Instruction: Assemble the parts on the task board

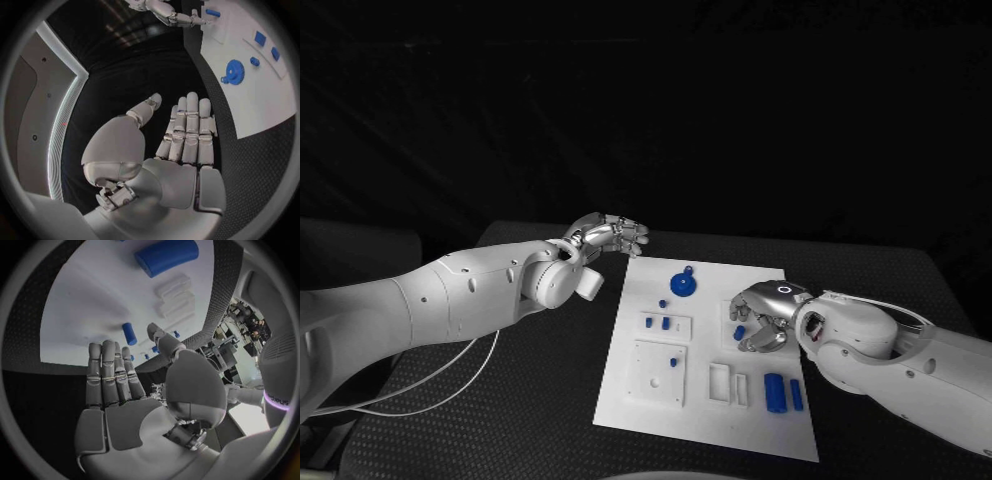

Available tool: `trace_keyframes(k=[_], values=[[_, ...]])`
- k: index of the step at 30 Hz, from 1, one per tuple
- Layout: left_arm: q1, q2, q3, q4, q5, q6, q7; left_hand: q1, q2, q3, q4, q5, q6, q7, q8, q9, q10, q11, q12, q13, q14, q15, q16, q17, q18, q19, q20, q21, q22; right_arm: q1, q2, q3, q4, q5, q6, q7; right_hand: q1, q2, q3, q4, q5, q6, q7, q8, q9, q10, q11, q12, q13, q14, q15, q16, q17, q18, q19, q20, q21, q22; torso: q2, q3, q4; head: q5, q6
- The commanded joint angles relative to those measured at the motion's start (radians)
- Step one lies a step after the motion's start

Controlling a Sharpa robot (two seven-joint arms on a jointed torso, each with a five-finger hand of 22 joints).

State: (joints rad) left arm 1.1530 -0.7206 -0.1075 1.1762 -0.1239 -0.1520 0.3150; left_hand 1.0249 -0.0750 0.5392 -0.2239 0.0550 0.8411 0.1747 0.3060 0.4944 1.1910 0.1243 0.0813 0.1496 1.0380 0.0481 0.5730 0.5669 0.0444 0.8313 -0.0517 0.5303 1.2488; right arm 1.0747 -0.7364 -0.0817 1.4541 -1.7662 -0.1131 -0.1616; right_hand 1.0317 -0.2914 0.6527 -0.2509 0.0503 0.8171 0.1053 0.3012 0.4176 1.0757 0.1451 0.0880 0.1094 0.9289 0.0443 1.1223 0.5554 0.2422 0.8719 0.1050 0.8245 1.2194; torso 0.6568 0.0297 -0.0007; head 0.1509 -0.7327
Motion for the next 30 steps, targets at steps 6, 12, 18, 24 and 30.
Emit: trace_keyframes(k=[6, 12, 18, 24, 30], values=[[0.000, 0.005, 0.001, -0.004, 0.006, 0.015, 0.009, -0.007, -0.001, -0.001, 0.009, 0.000, -0.006, 0.001, -0.001, 0.002, -0.007, 0.001, 0.003, -0.001, 0.010, 0.000, -0.006, 0.002, 0.010, 0.005, 0.001, -0.007, 0.002, -0.002, 0.010, -0.009, -0.002, -0.041, 0.005, 0.015, 0.071, 0.052, 0.069, 0.034, -0.002, 0.050, 0.032, 0.037, 0.016, 0.092, -0.028, 0.046, 0.018, 0.018, -0.032, 0.013, -0.004, 0.020, 0.029, -0.011, 0.009, 0.002, 0.000, -0.0014, 0.0001, -0.001, -0.005], [0.000, 0.004, 0.001, -0.003, 0.006, 0.016, 0.009, -0.008, -0.001, -0.001, 0.009, 0.000, -0.006, 0.001, -0.001, 0.002, -0.007, 0.001, 0.003, -0.002, 0.010, 0.000, -0.007, 0.003, 0.010, 0.005, 0.001, -0.008, 0.003, -0.007, 0.016, -0.012, -0.015, -0.052, 0.004, 0.013, 0.089, 0.089, 0.096, 0.035, -0.002, 0.091, 0.039, 0.058, 0.022, 0.137, -0.044, 0.066, 0.029, 0.029, -0.046, 0.017, -0.005, 0.020, 0.037, -0.015, 0.014, 0.003, 0.000, -0.0011, -0.0002, 0.000, -0.008], [0.000, 0.004, 0.001, -0.004, 0.006, 0.016, 0.008, -0.008, -0.001, -0.001, 0.010, 0.000, -0.007, 0.001, -0.001, 0.002, -0.007, 0.001, 0.003, -0.002, 0.011, 0.000, -0.007, 0.004, 0.010, 0.005, 0.001, -0.008, 0.003, -0.012, 0.024, -0.013, -0.021, -0.063, 0.005, 0.013, 0.087, 0.095, 0.104, 0.033, -0.002, 0.102, 0.039, 0.062, 0.023, 0.148, -0.049, 0.070, 0.032, 0.033, -0.050, 0.018, -0.007, 0.020, 0.041, -0.016, 0.015, 0.003, 0.000, 0.0000, -0.0004, 0.002, -0.011], [0.000, 0.004, 0.001, -0.004, 0.006, 0.017, 0.009, -0.008, 0.000, -0.001, 0.011, 0.000, -0.007, 0.001, -0.001, 0.002, -0.007, 0.001, 0.003, -0.002, 0.011, 0.000, -0.008, 0.004, 0.010, 0.005, 0.001, -0.008, 0.003, -0.017, 0.029, -0.015, -0.028, -0.071, -0.005, 0.014, 0.084, 0.117, 0.115, 0.032, -0.002, 0.120, 0.035, 0.070, 0.024, 0.160, -0.053, 0.073, 0.035, 0.036, -0.054, 0.019, -0.009, 0.020, 0.044, -0.017, 0.016, 0.003, 0.000, -0.0005, -0.0009, 0.002, -0.012], [0.000, 0.004, 0.001, -0.004, 0.006, 0.016, 0.008, -0.008, 0.000, -0.001, 0.011, 0.000, -0.007, 0.001, -0.001, 0.002, -0.007, 0.001, 0.003, -0.002, 0.011, 0.000, -0.008, 0.005, 0.010, 0.005, 0.001, -0.009, 0.003, -0.019, 0.032, -0.015, -0.022, -0.073, -0.021, 0.017, 0.075, 0.133, 0.132, 0.030, -0.002, 0.141, 0.029, 0.077, 0.025, 0.180, -0.061, 0.079, 0.041, 0.043, -0.060, 0.022, -0.010, 0.020, 0.051, -0.020, 0.017, 0.003, 0.000, -0.0004, -0.0005, 0.002, -0.015]])
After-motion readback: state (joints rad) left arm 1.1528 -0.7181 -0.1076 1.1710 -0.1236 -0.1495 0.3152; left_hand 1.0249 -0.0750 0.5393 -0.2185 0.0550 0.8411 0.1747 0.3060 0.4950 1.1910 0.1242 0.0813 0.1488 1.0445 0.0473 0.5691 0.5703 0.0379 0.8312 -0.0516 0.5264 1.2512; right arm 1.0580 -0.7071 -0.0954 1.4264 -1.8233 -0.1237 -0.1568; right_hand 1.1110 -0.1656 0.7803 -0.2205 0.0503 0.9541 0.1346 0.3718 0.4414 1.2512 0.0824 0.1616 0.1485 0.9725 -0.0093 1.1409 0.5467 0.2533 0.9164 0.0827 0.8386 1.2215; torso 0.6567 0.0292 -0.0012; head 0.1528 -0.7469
